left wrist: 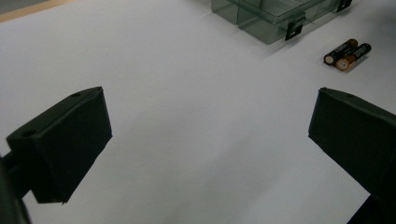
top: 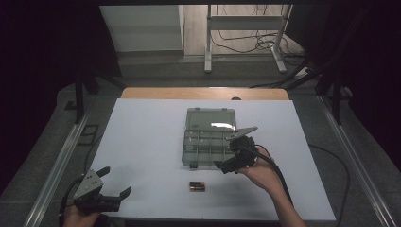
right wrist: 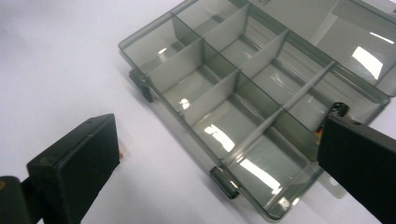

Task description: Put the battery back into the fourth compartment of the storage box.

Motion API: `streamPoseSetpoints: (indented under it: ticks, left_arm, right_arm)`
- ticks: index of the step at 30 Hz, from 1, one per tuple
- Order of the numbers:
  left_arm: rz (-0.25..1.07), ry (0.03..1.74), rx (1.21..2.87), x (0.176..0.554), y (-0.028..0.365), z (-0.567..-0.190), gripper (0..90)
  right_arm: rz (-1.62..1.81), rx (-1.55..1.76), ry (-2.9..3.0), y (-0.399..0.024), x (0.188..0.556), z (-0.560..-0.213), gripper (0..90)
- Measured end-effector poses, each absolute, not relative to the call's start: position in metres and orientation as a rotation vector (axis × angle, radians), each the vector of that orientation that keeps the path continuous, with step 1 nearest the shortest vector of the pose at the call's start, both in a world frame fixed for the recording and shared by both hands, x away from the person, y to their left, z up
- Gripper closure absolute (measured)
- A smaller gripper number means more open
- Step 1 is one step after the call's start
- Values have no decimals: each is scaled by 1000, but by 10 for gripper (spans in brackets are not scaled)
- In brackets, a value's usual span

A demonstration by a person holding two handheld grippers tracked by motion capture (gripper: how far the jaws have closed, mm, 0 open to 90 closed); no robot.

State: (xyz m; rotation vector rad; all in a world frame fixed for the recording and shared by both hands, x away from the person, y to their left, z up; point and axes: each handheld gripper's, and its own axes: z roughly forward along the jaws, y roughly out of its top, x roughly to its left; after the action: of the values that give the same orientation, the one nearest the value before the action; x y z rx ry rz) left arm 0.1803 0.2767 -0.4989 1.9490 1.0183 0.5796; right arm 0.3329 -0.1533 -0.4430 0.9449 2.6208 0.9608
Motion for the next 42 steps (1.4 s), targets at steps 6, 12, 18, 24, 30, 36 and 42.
streamPoseSetpoints:
  ticks: [6, 12, 18, 24, 30, 36, 42]
  left_arm:
    - [579, 1018, 1950, 180, 277, -499, 2]
    - [579, 1015, 1954, 180, 277, -499, 2]
    - [579, 1012, 1954, 180, 276, -499, 2]
    - [579, 1011, 1955, 180, 276, -499, 2]
    - [579, 1009, 1961, 181, 276, -499, 2]
    - [571, 1011, 1957, 181, 276, -499, 2]
    - [566, 1011, 1953, 181, 277, -499, 2]
  right_arm:
    - [946, 930, 2638, -147, 328, -444, 0]
    - [919, 891, 2661, -138, 322, -444, 0]
    - [868, 848, 2668, -126, 316, -447, 73]
    - [874, 815, 2705, -116, 313, -451, 145]
    - [859, 782, 2750, -106, 311, -458, 218]
    - [845, 759, 2804, -96, 310, -464, 320]
    - [782, 691, 2860, -84, 309, -473, 401]
